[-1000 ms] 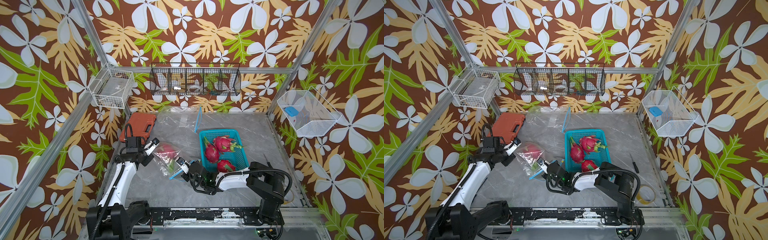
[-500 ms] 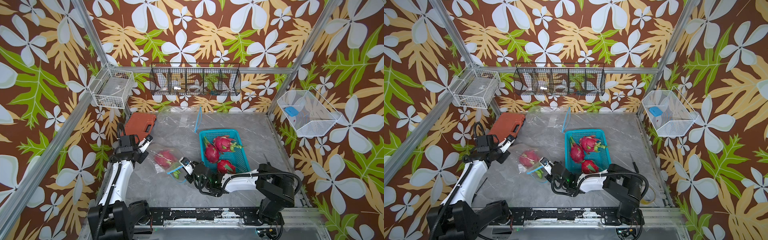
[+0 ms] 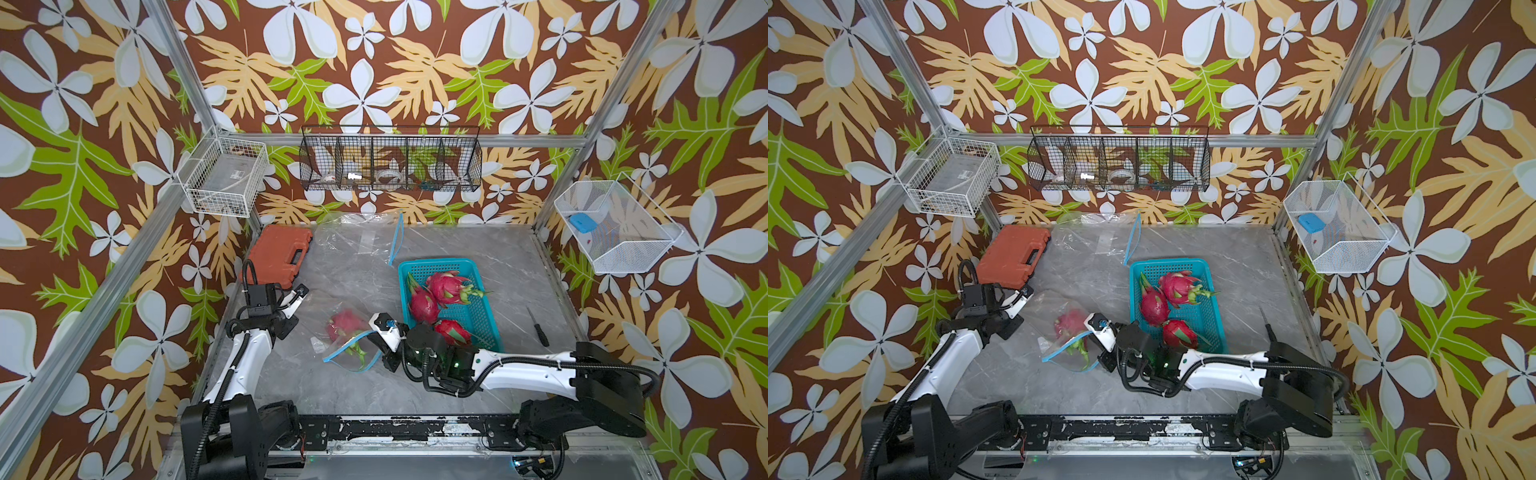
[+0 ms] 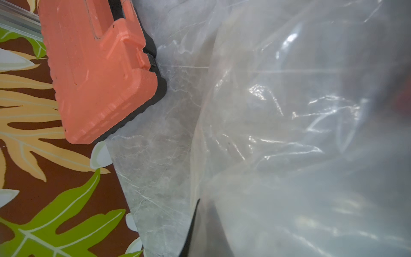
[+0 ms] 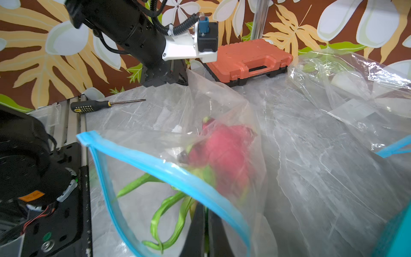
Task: Open the zip-top bag and take out the dragon fruit
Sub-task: Pick up the dragon fruit from the zipper food storage bag.
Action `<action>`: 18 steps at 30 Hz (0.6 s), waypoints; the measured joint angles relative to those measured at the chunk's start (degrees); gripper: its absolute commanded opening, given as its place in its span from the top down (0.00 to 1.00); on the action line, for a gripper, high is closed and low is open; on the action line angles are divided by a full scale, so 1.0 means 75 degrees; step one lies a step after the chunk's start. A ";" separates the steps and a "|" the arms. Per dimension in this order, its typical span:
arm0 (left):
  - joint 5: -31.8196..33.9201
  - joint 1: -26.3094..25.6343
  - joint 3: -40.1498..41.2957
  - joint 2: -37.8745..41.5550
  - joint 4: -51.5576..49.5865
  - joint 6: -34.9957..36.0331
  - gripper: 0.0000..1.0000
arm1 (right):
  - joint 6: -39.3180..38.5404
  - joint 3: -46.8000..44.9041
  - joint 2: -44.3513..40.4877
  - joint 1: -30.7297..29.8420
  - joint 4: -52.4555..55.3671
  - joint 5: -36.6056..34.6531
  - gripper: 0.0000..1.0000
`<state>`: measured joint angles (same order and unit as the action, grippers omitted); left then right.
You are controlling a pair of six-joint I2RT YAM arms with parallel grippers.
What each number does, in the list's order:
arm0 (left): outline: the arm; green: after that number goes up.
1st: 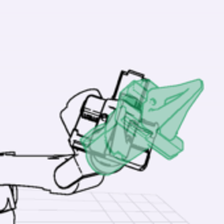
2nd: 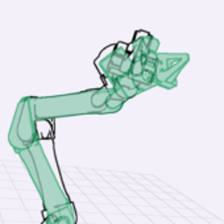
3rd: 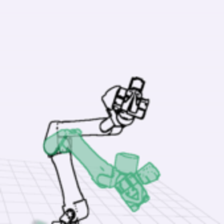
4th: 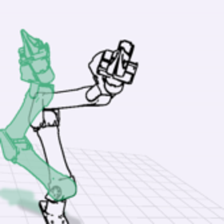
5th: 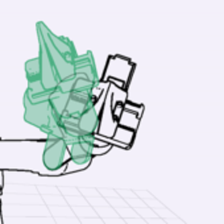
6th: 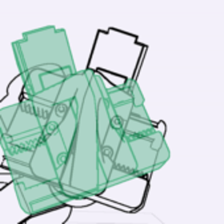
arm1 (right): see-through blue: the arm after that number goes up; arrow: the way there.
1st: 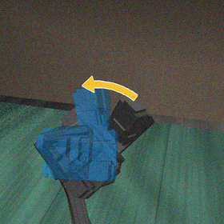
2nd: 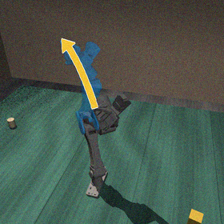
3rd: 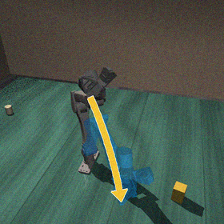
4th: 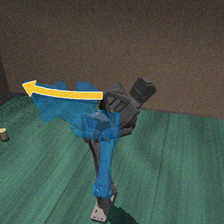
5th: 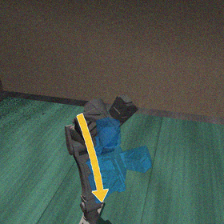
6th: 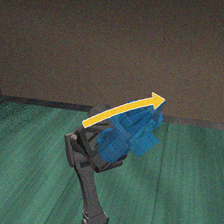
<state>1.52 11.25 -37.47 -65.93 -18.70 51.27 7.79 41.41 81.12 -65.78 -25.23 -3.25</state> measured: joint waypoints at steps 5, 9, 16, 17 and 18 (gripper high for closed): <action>0.0460 0.0000 0.0003 -0.0169 0.0382 0.0035 1.00 | 0.0070 -0.0271 -0.0915 0.0006 0.0612 0.0280 1.00; 0.0752 0.0000 0.0012 -0.0207 0.0627 0.0032 1.00 | 0.0073 -0.0233 -0.1510 0.0020 0.1032 0.0667 1.00; 0.1035 0.0000 0.0070 -0.0233 0.0918 0.0035 1.00 | 0.0125 0.0105 -0.2366 0.0248 0.1687 0.1422 1.00; 0.1081 0.0000 0.0093 -0.0242 0.0930 0.0041 1.00 | 0.0128 0.0128 -0.2503 0.0326 0.1719 0.1530 1.00; 0.1139 0.0000 0.0122 -0.0254 0.0950 0.0085 1.00 | 0.0149 0.0143 -0.2643 0.0449 0.1711 0.1661 1.00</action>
<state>10.07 11.25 -36.56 -67.83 -11.57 51.90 8.91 42.48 61.30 -62.41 -12.40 9.21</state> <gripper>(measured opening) 0.050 0.049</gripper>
